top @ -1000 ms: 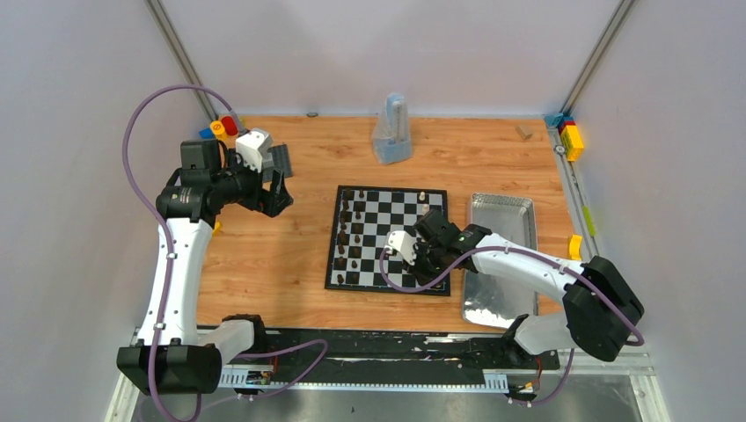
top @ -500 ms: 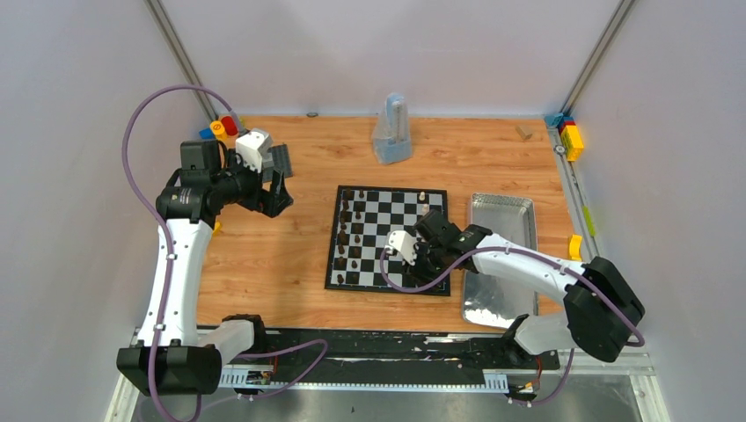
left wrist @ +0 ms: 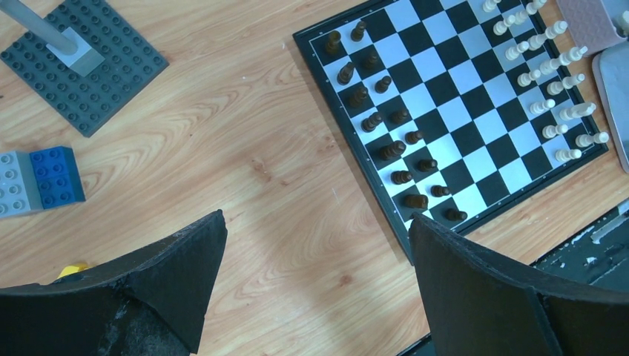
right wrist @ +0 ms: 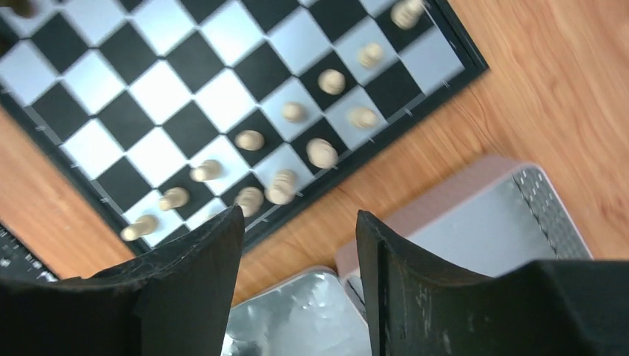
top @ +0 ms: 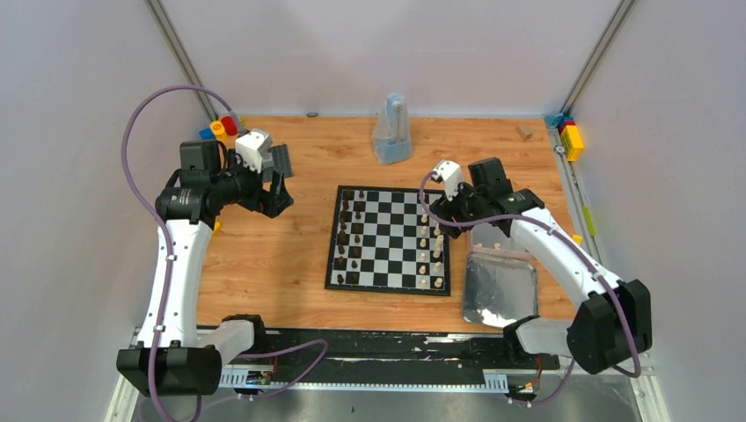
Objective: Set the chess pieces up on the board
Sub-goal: Adjust the storage box at the center of the board.
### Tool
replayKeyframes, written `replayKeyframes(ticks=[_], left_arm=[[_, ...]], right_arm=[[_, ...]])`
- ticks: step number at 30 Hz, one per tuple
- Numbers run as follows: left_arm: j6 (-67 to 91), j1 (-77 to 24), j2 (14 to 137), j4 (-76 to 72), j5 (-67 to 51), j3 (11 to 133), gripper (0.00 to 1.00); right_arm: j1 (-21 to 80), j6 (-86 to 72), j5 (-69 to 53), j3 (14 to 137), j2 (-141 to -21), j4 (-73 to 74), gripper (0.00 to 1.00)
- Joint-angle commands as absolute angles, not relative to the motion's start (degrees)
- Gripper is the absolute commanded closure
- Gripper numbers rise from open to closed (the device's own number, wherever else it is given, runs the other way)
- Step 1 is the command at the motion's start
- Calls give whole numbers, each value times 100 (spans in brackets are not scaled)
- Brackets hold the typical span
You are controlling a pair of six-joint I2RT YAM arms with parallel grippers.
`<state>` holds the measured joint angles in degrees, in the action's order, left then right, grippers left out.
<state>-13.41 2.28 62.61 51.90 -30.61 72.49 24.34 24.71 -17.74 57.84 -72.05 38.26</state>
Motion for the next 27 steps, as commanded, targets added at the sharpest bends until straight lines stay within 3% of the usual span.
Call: replayKeyframes(ticks=[1,15,27], left_arm=[[-1417,264,6157,5100,-3234,7332,0],[-1495,264,6138,4976,-3420,7290,0],[-1530,259,6216,4797,-3590,7180,0]], right_arm=[[1946,1860,-1015,6050,-7761,3763,42],[1110,1507,-300,6629,-9459,3683,44],[1102,2214,-280,6877,-10038,3887,78]])
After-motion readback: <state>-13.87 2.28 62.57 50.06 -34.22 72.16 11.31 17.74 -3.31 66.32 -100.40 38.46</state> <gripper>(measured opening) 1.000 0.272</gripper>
